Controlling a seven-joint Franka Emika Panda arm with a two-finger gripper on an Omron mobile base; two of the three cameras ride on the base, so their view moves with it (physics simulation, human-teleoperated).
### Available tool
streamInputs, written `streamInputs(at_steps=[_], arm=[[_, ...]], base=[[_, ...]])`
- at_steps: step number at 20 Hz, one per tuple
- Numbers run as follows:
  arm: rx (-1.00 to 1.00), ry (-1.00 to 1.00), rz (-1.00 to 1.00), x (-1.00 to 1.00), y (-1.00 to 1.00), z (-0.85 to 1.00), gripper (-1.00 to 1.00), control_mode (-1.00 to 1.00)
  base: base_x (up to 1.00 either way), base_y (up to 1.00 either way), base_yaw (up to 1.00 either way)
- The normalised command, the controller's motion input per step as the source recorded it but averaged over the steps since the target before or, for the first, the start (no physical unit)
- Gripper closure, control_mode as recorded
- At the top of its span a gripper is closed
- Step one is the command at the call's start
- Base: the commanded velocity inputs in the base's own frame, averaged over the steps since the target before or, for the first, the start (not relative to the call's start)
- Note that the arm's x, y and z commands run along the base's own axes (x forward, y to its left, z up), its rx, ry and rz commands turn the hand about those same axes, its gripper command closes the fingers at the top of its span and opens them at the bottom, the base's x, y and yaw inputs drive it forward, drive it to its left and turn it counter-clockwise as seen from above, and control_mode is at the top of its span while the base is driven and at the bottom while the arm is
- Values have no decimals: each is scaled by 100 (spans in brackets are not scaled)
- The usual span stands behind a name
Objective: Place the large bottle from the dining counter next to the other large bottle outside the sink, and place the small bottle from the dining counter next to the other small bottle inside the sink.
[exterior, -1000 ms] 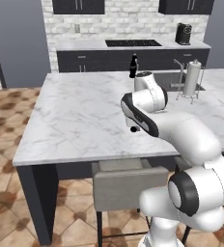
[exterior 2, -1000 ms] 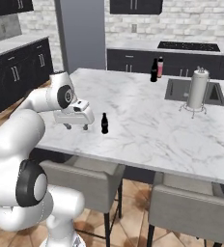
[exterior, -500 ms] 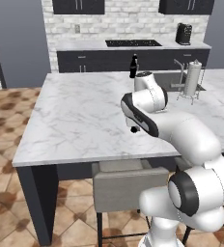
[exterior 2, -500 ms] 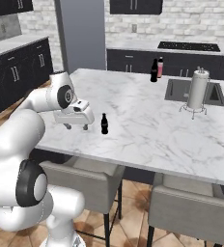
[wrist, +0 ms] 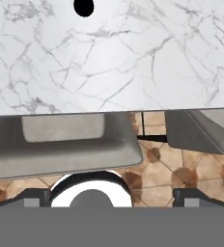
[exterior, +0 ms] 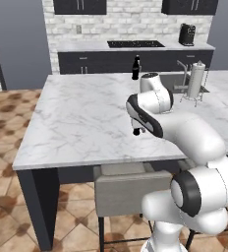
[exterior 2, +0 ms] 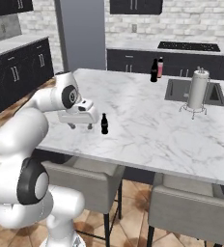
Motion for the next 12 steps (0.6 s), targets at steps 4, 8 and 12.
streamInputs(at_steps=[4,8,12], arm=[[0,-1,4,28,-17,0,-100,-100],[0,-6,4,32,-2,0,-100,-100],[0,-7,5,34,0,0,-100,-100]], base=[[0,0,0],[0,0,0],[0,0,0]])
